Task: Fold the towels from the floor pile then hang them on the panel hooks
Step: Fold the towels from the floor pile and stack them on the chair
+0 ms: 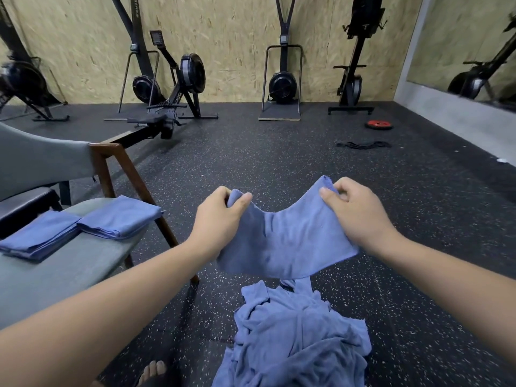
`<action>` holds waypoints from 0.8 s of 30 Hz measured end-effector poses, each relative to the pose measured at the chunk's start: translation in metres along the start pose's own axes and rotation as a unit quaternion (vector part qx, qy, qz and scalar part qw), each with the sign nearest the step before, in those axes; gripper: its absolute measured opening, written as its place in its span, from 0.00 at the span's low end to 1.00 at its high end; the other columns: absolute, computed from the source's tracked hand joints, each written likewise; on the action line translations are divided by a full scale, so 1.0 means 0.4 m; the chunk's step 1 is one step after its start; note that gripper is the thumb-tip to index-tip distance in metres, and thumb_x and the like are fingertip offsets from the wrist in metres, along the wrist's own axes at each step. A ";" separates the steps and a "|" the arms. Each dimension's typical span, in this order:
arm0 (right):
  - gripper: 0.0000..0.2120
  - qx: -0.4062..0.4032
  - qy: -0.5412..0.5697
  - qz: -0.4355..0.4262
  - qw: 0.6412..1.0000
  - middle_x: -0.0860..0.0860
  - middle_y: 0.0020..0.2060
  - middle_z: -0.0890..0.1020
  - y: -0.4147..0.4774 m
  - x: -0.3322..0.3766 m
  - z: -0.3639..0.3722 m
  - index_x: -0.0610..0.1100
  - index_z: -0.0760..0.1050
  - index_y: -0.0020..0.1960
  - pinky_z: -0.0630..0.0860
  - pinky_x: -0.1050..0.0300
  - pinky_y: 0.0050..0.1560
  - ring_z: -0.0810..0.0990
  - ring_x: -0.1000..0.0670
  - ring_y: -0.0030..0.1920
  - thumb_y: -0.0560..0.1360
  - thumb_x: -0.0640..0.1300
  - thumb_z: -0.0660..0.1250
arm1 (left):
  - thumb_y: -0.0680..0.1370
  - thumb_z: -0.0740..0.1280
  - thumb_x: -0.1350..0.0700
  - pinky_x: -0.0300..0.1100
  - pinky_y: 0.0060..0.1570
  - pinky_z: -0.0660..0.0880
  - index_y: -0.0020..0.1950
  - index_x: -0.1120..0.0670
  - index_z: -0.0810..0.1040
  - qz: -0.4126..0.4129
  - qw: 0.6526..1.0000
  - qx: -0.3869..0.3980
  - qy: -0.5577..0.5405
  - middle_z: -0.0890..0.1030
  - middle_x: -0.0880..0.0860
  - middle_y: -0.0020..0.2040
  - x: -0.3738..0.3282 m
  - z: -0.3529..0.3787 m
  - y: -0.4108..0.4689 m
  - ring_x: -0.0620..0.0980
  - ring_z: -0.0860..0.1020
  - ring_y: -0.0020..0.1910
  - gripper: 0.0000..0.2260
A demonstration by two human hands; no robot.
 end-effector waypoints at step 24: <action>0.12 0.171 0.150 -0.041 0.973 0.49 0.42 0.86 -0.106 0.116 0.111 0.50 0.83 0.55 0.82 0.49 0.43 0.85 0.51 0.42 0.81 0.38 0.65 | 0.75 0.75 0.56 0.39 0.45 0.76 0.50 0.45 0.82 0.108 0.985 0.133 0.002 0.86 0.43 0.42 -0.116 0.047 -0.069 0.41 0.82 0.40 0.08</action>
Point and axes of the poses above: each hand's wrist, its own y-axis towards the middle knuckle, its own z-axis out of the palm, x = y × z, the point moved 6 cm from there along y, towards the middle knuckle
